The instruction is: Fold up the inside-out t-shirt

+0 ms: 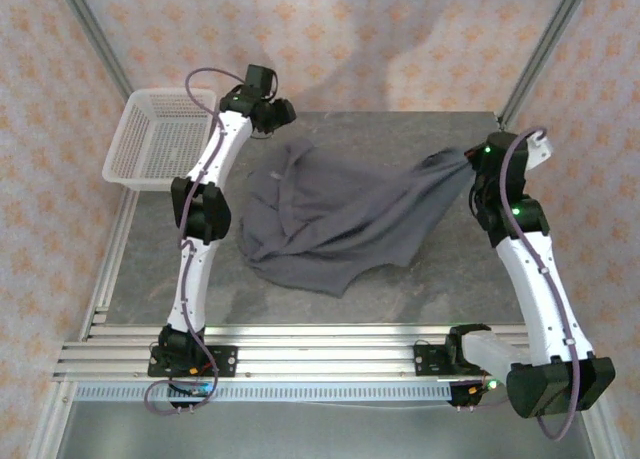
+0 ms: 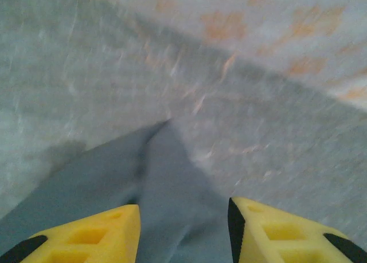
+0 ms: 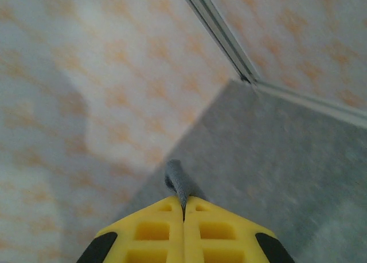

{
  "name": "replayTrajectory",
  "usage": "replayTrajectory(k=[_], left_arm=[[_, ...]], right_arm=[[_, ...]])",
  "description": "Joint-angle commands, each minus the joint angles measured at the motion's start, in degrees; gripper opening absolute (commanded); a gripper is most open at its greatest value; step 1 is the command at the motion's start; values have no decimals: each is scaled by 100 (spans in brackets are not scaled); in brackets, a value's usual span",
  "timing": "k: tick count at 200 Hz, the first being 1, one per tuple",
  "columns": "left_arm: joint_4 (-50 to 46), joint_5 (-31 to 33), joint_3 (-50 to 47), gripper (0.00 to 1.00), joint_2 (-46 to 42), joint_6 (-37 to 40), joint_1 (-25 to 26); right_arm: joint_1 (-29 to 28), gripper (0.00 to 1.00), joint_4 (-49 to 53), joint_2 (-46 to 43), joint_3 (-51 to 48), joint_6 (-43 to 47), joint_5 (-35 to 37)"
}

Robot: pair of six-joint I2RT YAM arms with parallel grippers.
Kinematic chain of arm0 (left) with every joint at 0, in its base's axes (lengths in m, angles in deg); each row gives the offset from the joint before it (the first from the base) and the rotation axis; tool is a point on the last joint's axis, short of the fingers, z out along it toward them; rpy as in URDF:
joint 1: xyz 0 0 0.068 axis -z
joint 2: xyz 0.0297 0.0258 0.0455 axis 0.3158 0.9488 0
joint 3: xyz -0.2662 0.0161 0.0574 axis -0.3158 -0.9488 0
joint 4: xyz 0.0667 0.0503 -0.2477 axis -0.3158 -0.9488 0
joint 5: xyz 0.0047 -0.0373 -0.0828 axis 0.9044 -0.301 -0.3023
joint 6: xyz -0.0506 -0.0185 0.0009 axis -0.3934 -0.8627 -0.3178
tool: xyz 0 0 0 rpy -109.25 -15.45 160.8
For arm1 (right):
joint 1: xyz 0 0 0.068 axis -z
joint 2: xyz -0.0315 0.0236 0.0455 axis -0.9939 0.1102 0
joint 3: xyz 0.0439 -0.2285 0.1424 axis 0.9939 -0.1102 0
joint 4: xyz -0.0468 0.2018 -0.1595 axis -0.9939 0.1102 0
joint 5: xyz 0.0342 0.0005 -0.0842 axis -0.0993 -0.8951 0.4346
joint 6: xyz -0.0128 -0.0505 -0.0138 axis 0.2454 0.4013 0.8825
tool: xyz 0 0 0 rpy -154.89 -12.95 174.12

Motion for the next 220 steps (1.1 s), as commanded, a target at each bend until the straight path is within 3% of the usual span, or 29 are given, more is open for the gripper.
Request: replayTrajectory(k=[1,41,63,82,108,129,220], left_arm=[[-573,554,-441,45,-1798,511,52],[-1321,1779,-3001,43,-3066,1105,892],[-1275,2234,-3758,43,-3210,1126,1539],[-1223,2363,-3598,43,-2908,1124,2030],[-1254,2036,-2842,43,-2066,1086,2555],[-1324,2323,-2436,43,-1412,1092,2865],[-761,3266,-2618,43,-688,1547,2769]], right_arm=[[30,0,-202,-276,1,-208,-282],[29,0,-577,-44,182,478,-1641],[32,0,-604,43,244,576,-1883],[29,0,-505,105,320,640,-1920],[34,0,-301,103,361,549,-1880],[29,0,-261,9,294,450,-1829],[29,0,-191,-108,246,487,-1757]])
